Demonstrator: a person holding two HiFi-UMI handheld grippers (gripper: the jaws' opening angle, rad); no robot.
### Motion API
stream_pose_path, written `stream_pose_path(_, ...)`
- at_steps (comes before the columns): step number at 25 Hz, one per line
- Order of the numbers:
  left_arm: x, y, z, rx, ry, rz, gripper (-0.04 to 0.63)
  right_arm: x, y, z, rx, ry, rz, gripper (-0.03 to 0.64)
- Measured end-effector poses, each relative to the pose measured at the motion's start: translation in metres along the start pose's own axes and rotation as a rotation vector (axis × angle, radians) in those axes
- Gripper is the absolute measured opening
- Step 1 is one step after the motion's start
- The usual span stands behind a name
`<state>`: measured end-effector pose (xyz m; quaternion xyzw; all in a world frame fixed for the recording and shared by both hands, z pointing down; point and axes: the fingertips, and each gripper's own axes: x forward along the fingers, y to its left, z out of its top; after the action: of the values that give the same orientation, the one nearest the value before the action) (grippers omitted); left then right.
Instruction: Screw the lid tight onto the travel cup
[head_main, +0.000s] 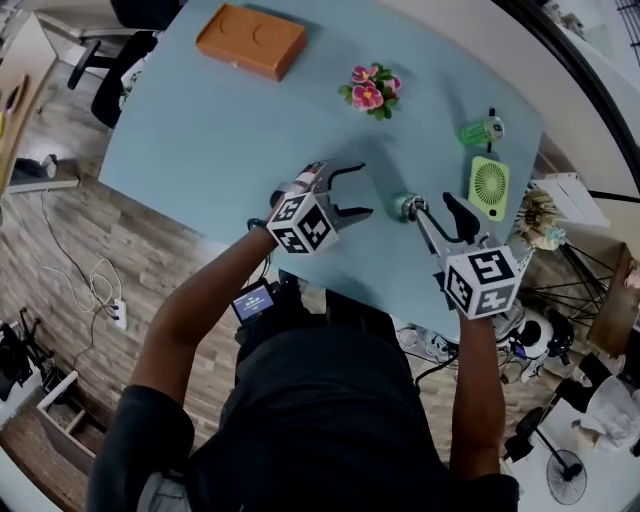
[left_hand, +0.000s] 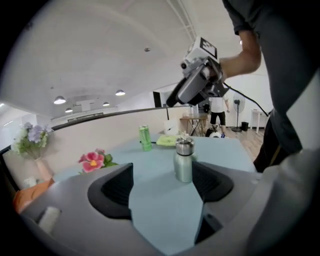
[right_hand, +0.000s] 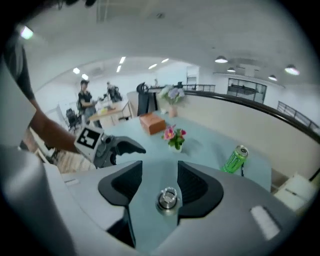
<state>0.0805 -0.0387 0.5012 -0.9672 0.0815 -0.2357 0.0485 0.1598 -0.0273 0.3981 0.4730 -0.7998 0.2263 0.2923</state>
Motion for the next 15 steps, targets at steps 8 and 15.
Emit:
stream_pose_path(8, -0.124, 0.068, 0.073, -0.066, -0.181, 0.26, 0.416, -0.068, 0.039, 0.077, 0.098, -0.301, -0.022, 0.155)
stream_pose_path(15, -0.233, 0.081, 0.112, -0.16, -0.301, 0.431, 0.405, -0.111, 0.086, 0.112, 0.067, -0.418, -0.026, 0.15)
